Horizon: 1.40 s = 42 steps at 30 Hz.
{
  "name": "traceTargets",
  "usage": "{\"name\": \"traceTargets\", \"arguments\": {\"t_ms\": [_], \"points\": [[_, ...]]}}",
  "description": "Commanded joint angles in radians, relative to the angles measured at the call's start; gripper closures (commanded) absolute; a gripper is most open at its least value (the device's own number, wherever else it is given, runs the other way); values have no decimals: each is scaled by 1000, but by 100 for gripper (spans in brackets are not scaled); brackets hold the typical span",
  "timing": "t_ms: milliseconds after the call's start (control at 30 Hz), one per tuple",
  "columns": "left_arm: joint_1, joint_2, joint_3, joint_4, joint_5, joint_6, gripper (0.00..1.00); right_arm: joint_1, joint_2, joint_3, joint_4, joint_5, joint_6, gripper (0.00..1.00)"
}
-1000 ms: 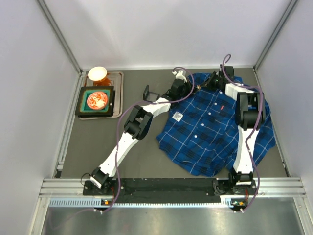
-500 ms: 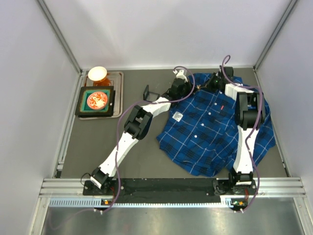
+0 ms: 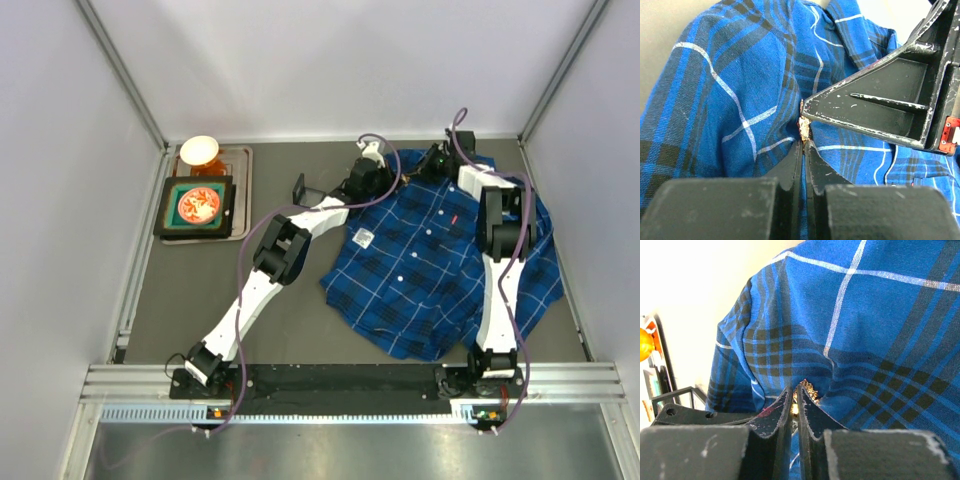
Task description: Remove the brooch from the garment
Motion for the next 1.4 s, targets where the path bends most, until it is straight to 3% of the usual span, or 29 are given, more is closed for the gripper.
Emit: {"name": "traceTargets", "arguments": {"t_ms": [0, 333, 667, 933, 1200, 1367], "points": [[-9, -56, 37, -37, 54, 69, 100, 9, 23, 43, -37, -9, -31, 93], [-10, -51, 54, -63, 35, 80, 100, 11, -20, 18, -80, -13, -82, 94], [-9, -40, 72, -20, 54, -87, 100, 103, -76, -49, -86, 269, -136, 89], [0, -30, 65, 43, 113, -205, 100, 129, -130, -169, -15, 390, -133, 88], [11, -22, 59, 73, 94, -358, 100, 132, -121, -204, 51, 289, -162, 89], [14, -40, 28, 70, 101, -340, 100, 117, -136, -228, 95, 185, -132, 89]]}}
